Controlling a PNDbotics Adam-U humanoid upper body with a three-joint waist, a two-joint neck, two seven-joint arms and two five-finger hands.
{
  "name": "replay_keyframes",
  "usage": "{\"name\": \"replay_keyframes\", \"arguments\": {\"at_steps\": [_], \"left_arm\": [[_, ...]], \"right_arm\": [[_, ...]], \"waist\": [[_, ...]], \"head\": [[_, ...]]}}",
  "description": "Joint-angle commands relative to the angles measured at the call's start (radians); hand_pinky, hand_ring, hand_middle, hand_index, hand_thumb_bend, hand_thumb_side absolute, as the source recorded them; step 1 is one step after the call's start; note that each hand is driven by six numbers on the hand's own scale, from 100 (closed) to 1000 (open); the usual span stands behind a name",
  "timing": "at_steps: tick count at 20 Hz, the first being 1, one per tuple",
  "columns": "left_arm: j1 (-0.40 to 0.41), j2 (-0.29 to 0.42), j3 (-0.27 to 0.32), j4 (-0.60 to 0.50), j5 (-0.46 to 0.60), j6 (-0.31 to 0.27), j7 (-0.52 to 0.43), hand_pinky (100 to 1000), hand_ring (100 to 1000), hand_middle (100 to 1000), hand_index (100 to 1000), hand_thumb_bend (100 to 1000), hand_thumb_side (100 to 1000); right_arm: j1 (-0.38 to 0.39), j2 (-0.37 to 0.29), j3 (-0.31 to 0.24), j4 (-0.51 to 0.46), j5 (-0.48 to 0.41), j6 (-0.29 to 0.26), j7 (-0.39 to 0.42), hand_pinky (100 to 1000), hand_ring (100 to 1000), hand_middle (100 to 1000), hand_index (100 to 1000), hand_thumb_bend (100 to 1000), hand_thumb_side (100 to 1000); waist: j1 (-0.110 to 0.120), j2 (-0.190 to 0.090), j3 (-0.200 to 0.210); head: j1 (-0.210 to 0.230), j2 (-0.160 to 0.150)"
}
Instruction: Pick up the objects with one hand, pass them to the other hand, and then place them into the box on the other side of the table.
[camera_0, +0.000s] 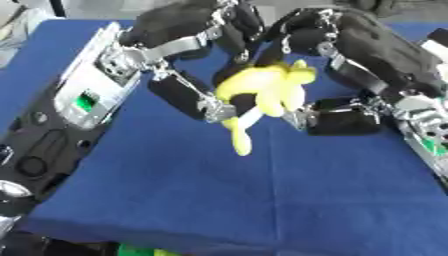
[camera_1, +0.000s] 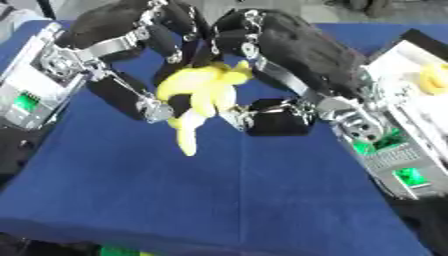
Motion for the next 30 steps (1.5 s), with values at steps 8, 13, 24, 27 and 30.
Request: {"name": "replay_keyframes", "arguments": {"at_steps": [8, 13, 24, 27, 30], "left_arm": [[-0.031, 0.03, 0.023, -0.045, -0.06, -0.028, 0.003, 665, 388, 317, 372, 100, 170], [-0.033, 0.044, 0.02, -0.058, -0.079, -0.051, -0.021, 674, 402, 328, 388, 196, 161], [-0.032, 0.052, 0.033, -0.065, -0.074, -0.052, -0.024, 679, 408, 337, 395, 205, 143], [-0.029, 0.059, 0.05, -0.074, -0.057, -0.04, -0.011, 678, 407, 336, 393, 200, 132], [-0.018, 0.073, 0.071, -0.088, -0.039, -0.024, 0.002, 679, 406, 336, 392, 182, 123]], "right_arm": [[0.0, -0.034, -0.01, 0.022, 0.029, -0.009, -0.009, 770, 751, 478, 363, 100, 100], [0.009, -0.038, -0.018, 0.031, 0.042, -0.01, -0.024, 770, 751, 479, 363, 100, 100], [0.028, -0.028, -0.048, 0.102, 0.108, -0.006, -0.071, 770, 750, 480, 361, 100, 100], [0.046, -0.038, -0.08, 0.138, 0.146, 0.005, -0.1, 771, 747, 485, 361, 100, 100], [0.074, -0.062, -0.143, 0.166, 0.195, 0.034, -0.143, 773, 742, 493, 361, 100, 100]], "waist": [[0.002, -0.014, -0.003], [0.004, -0.014, -0.004], [0.003, -0.015, -0.003], [0.004, -0.014, -0.003], [0.005, -0.013, -0.004]], "head": [[-0.007, -0.003], [-0.008, -0.003], [-0.013, -0.003], [-0.016, -0.003], [-0.025, -0.003]]}}
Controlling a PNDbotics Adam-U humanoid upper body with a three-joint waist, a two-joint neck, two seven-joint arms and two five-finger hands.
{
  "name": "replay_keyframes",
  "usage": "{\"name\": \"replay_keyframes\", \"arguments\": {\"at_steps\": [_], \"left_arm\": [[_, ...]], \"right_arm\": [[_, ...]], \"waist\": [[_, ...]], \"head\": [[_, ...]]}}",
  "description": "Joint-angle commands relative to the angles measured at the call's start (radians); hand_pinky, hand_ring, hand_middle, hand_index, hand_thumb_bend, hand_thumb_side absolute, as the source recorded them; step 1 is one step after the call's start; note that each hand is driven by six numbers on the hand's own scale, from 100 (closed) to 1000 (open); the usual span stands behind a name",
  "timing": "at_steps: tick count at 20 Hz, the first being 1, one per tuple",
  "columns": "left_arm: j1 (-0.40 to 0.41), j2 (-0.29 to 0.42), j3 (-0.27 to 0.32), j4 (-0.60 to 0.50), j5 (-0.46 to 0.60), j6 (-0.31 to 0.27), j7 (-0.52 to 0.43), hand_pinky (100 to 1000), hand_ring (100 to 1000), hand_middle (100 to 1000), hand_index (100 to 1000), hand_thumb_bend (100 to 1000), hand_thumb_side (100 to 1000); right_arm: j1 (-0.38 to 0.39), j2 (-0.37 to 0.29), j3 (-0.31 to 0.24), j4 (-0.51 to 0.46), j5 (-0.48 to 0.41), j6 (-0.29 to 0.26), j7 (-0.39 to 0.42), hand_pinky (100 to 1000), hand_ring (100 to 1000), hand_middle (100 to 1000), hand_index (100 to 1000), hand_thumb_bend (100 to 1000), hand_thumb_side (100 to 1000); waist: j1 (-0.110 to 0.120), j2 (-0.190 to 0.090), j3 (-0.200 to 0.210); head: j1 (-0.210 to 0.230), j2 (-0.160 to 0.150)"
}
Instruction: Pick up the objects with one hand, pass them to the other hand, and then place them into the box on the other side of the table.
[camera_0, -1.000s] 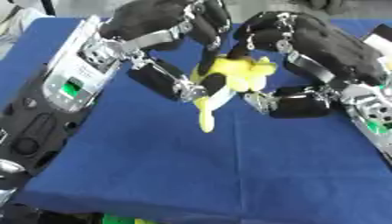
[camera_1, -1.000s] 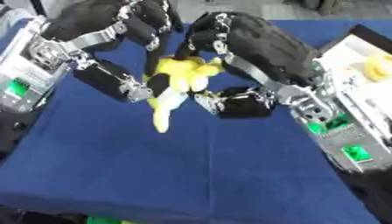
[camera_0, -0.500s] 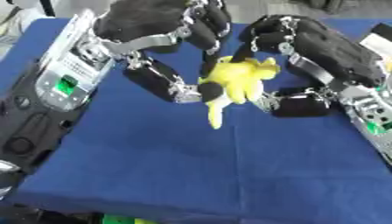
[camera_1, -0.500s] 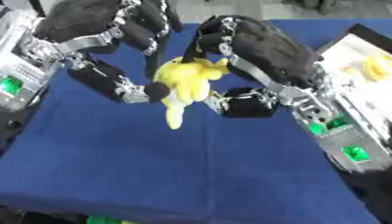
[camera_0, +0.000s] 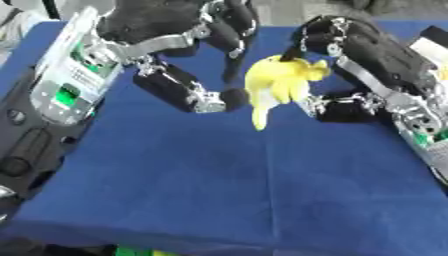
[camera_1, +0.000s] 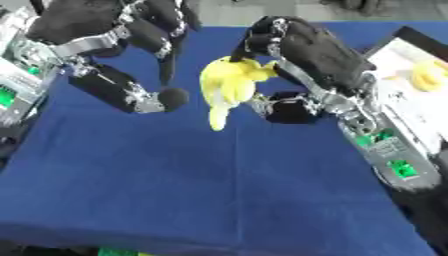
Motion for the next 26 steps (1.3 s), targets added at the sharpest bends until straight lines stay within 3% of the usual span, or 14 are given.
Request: {"name": "replay_keyframes", "arguments": {"at_steps": [1, 5, 11, 14, 15, 16, 17, 18, 19, 20, 21, 23, 25, 26], "left_arm": [[0.002, 0.041, 0.037, -0.029, 0.024, 0.018, 0.018, 679, 405, 337, 391, 158, 122], [0.047, 0.061, 0.069, -0.046, 0.048, 0.043, 0.034, 692, 417, 356, 407, 100, 125], [0.15, 0.069, 0.141, -0.057, 0.081, 0.095, 0.069, 707, 445, 402, 443, 100, 174], [0.208, 0.052, 0.182, -0.05, 0.102, 0.126, 0.086, 714, 455, 421, 458, 100, 217], [0.225, 0.046, 0.195, -0.048, 0.109, 0.135, 0.09, 716, 457, 427, 463, 100, 240], [0.241, 0.04, 0.207, -0.046, 0.115, 0.145, 0.095, 719, 457, 429, 462, 100, 274], [0.26, 0.033, 0.221, -0.043, 0.122, 0.155, 0.099, 719, 457, 429, 462, 100, 286], [0.276, 0.027, 0.232, -0.041, 0.127, 0.164, 0.102, 720, 456, 428, 459, 100, 304], [0.29, 0.021, 0.243, -0.039, 0.132, 0.173, 0.105, 721, 455, 427, 457, 100, 325], [0.303, 0.015, 0.252, -0.038, 0.135, 0.18, 0.107, 721, 455, 427, 457, 100, 325], [0.315, 0.01, 0.261, -0.036, 0.137, 0.186, 0.108, 723, 454, 425, 455, 100, 331], [0.341, -0.001, 0.281, -0.03, 0.142, 0.199, 0.11, 724, 451, 422, 451, 100, 340], [0.361, -0.009, 0.298, -0.026, 0.147, 0.209, 0.113, 725, 449, 421, 449, 100, 347], [0.368, -0.013, 0.305, -0.024, 0.15, 0.213, 0.114, 725, 449, 421, 449, 100, 347]], "right_arm": [[0.011, -0.045, -0.081, 0.025, 0.053, 0.031, -0.05, 773, 740, 494, 362, 100, 100], [0.052, -0.08, -0.19, 0.095, 0.123, 0.094, -0.119, 772, 739, 498, 362, 100, 100], [0.089, -0.109, -0.35, 0.257, 0.23, 0.201, -0.226, 762, 734, 505, 390, 100, 100], [0.098, -0.117, -0.419, 0.338, 0.278, 0.251, -0.258, 773, 758, 566, 581, 100, 100], [0.098, -0.121, -0.431, 0.366, 0.291, 0.268, -0.253, 791, 792, 635, 715, 100, 100], [0.1, -0.128, -0.435, 0.395, 0.3, 0.285, -0.241, 834, 854, 778, 922, 100, 111], [0.107, -0.139, -0.433, 0.423, 0.308, 0.303, -0.226, 854, 875, 825, 974, 100, 221], [0.11, -0.15, -0.425, 0.453, 0.315, 0.321, -0.21, 894, 916, 907, 1000, 100, 294], [0.112, -0.163, -0.413, 0.482, 0.322, 0.339, -0.193, 921, 939, 960, 1000, 100, 466], [0.11, -0.175, -0.398, 0.51, 0.33, 0.356, -0.175, 925, 943, 969, 1000, 100, 479], [0.107, -0.189, -0.381, 0.538, 0.339, 0.369, -0.158, 954, 966, 1000, 1000, 197, 540], [0.103, -0.222, -0.352, 0.591, 0.367, 0.368, -0.125, 969, 974, 1000, 1000, 346, 518], [0.101, -0.24, -0.362, 0.606, 0.398, 0.351, -0.092, 968, 972, 1000, 1000, 409, 405], [0.104, -0.244, -0.379, 0.591, 0.416, 0.346, -0.074, 967, 971, 1000, 1000, 410, 390]], "waist": [[0.0, -0.013, -0.002], [0.0, -0.012, -0.002], [0.002, -0.013, 0.002], [0.003, -0.014, 0.006], [0.003, -0.015, 0.008], [0.002, -0.015, 0.011], [0.001, -0.015, 0.014], [0.0, -0.016, 0.017], [-0.001, -0.017, 0.02], [-0.002, -0.017, 0.023], [-0.003, -0.018, 0.026], [-0.006, -0.021, 0.031], [-0.009, -0.024, 0.032], [-0.009, -0.025, 0.032]], "head": [[-0.013, -0.003], [-0.034, -0.003], [-0.067, -0.003], [-0.079, -0.003], [-0.082, -0.003], [-0.086, -0.003], [-0.09, -0.003], [-0.094, -0.003], [-0.098, -0.003], [-0.101, -0.003], [-0.103, -0.003], [-0.104, -0.003], [-0.103, -0.003], [-0.102, -0.003]]}}
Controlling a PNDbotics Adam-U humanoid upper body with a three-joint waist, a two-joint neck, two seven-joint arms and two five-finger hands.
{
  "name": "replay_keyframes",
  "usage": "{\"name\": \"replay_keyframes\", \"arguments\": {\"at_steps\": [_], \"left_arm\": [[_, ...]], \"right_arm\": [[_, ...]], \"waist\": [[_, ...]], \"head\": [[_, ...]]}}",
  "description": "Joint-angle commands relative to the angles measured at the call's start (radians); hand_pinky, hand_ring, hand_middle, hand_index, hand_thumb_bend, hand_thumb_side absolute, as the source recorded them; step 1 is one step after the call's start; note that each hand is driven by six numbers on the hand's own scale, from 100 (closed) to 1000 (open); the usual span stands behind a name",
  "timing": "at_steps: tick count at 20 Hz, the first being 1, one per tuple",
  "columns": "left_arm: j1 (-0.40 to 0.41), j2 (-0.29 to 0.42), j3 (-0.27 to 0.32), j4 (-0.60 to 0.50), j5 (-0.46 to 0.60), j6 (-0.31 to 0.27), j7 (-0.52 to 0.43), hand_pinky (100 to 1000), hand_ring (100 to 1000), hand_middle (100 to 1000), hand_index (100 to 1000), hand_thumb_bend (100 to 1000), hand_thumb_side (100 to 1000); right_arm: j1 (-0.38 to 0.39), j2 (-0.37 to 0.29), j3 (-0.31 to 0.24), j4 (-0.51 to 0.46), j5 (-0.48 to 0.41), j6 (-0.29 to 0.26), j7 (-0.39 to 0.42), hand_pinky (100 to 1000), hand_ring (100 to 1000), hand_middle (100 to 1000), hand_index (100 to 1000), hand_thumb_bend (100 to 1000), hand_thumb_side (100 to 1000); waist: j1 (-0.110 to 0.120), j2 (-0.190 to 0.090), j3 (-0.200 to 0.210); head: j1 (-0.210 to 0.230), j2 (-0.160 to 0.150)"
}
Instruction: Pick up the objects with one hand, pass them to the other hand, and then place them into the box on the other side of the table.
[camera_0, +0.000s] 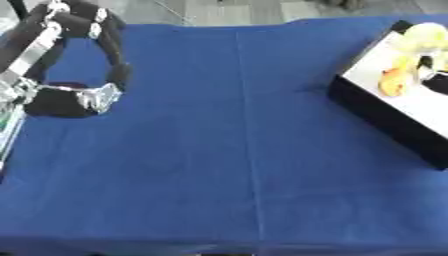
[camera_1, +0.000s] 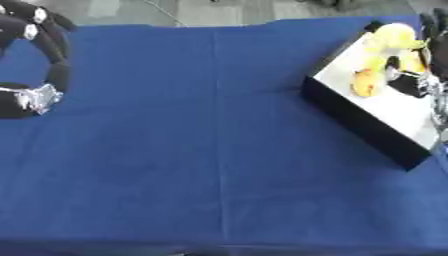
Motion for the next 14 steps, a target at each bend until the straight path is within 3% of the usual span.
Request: {"name": "replay_keyframes", "arguments": {"at_steps": [1, 4, 6, 9, 11, 14], "left_arm": [[0.009, 0.002, 0.038, -0.003, 0.016, 0.017, 0.005, 726, 449, 421, 448, 100, 355], [0.034, -0.021, 0.06, 0.007, 0.029, 0.031, 0.01, 727, 448, 420, 446, 100, 377], [0.048, -0.04, 0.072, 0.013, 0.039, 0.042, 0.013, 728, 447, 421, 446, 100, 395], [0.064, -0.071, 0.086, 0.023, 0.058, 0.06, 0.017, 728, 449, 424, 448, 100, 431], [0.072, -0.091, 0.095, 0.027, 0.073, 0.071, 0.022, 728, 450, 427, 450, 100, 449], [0.076, -0.123, 0.109, 0.03, 0.103, 0.09, 0.031, 731, 459, 439, 458, 100, 480]], "right_arm": [[-0.014, -0.057, -0.042, -0.03, 0.057, -0.009, 0.054, 960, 962, 1000, 1000, 438, 300], [-0.014, -0.039, -0.123, -0.113, 0.111, -0.011, 0.057, 926, 923, 961, 1000, 401, 100], [-0.007, -0.011, -0.179, -0.17, 0.14, -0.023, 0.028, 906, 917, 920, 1000, 346, 100], [0.016, 0.044, -0.261, -0.252, 0.12, -0.061, -0.021, 873, 903, 862, 1000, 152, 100], [0.034, 0.083, -0.307, -0.306, 0.09, -0.092, -0.054, 858, 898, 837, 990, 100, 100], [0.058, 0.153, -0.356, -0.386, 0.042, -0.123, -0.103, 842, 905, 813, 979, 100, 100]], "waist": [[-0.004, -0.026, 0.0], [-0.003, -0.034, -0.005], [-0.005, -0.038, -0.009], [-0.006, -0.043, -0.013], [-0.003, -0.047, -0.015], [0.003, -0.054, -0.019]], "head": [[0.002, -0.003], [0.013, -0.003], [0.02, -0.003], [0.052, -0.003], [0.074, -0.003], [0.103, -0.003]]}}
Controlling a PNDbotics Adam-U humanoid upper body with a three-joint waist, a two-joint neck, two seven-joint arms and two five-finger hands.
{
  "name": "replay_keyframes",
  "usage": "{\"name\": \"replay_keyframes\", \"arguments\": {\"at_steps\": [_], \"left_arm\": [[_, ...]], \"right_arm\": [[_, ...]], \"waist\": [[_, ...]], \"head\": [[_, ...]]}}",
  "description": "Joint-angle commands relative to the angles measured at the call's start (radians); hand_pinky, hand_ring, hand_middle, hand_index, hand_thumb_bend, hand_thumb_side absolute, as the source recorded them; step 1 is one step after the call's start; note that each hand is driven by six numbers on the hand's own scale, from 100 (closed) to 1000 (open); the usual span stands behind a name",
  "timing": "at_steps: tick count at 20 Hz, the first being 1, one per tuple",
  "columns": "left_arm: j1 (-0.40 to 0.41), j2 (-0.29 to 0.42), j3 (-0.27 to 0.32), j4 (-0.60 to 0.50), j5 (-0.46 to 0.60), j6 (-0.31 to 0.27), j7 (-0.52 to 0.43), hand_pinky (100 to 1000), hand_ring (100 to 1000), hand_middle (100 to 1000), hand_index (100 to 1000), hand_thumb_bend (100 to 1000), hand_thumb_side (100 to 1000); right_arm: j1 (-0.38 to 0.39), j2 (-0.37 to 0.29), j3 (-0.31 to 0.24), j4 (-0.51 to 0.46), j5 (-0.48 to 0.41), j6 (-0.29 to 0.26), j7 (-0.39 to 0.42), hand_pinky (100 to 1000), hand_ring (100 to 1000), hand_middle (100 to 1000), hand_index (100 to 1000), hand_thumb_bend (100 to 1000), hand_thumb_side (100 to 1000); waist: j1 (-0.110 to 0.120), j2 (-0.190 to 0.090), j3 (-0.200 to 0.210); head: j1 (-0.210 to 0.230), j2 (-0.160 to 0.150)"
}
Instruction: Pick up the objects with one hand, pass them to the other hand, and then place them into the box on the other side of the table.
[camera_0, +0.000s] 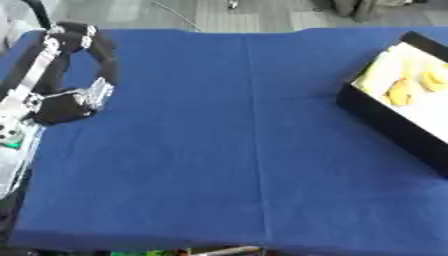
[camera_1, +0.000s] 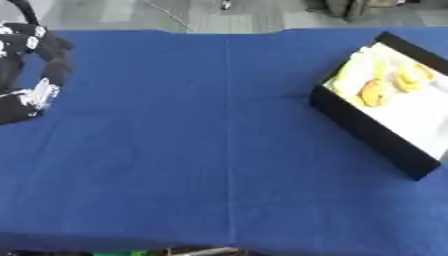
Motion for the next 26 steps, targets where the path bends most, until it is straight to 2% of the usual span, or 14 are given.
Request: {"name": "replay_keyframes", "arguments": {"at_steps": [1, 5, 11, 14, 17, 21, 26], "left_arm": [[-0.006, -0.021, 0.026, -0.007, 0.035, 0.021, 0.008, 732, 462, 444, 462, 100, 490], [-0.012, -0.071, 0.037, -0.006, 0.073, 0.047, 0.007, 738, 474, 464, 481, 100, 526], [-0.006, -0.132, 0.03, 0.002, 0.114, 0.07, -0.01, 750, 500, 510, 526, 100, 575], [-0.004, -0.142, 0.025, 0.006, 0.124, 0.076, -0.017, 750, 500, 511, 527, 100, 577], [0.0, -0.154, 0.018, 0.014, 0.135, 0.084, -0.02, 758, 518, 534, 556, 100, 610], [0.003, -0.169, 0.005, 0.024, 0.157, 0.09, -0.027, 759, 519, 535, 556, 100, 626], [0.003, -0.177, -0.006, 0.032, 0.174, 0.096, -0.035, 759, 516, 531, 552, 100, 635]], "right_arm": [[0.011, 0.054, -0.057, -0.105, -0.052, -0.03, -0.056, 836, 905, 804, 975, 100, 100], [0.07, 0.152, -0.049, -0.216, -0.12, -0.064, -0.124, 825, 908, 789, 965, 100, 110], [0.197, 0.283, 0.023, -0.377, -0.219, -0.044, -0.223, 805, 928, 755, 953, 100, 554], [0.245, 0.304, 0.056, -0.448, -0.267, -0.007, -0.272, 804, 928, 754, 953, 100, 554], [0.282, 0.32, 0.089, -0.466, -0.319, 0.006, -0.323, 799, 943, 742, 950, 100, 556], [0.319, 0.342, 0.175, -0.468, -0.386, 0.0, -0.39, 797, 947, 736, 944, 100, 560], [0.336, 0.337, 0.232, -0.465, -0.47, -0.024, -0.475, 797, 948, 733, 939, 100, 559]], "waist": [[0.0, -0.02, -0.005], [0.001, -0.022, -0.009], [-0.003, -0.017, -0.011], [-0.005, -0.015, -0.011], [-0.009, -0.009, -0.011], [-0.007, -0.006, -0.014], [-0.006, 0.0, -0.011]], "head": [[0.029, -0.002], [0.045, -0.002], [0.027, -0.002], [0.021, -0.002], [0.022, -0.002], [0.02, -0.002], [0.011, -0.002]]}}
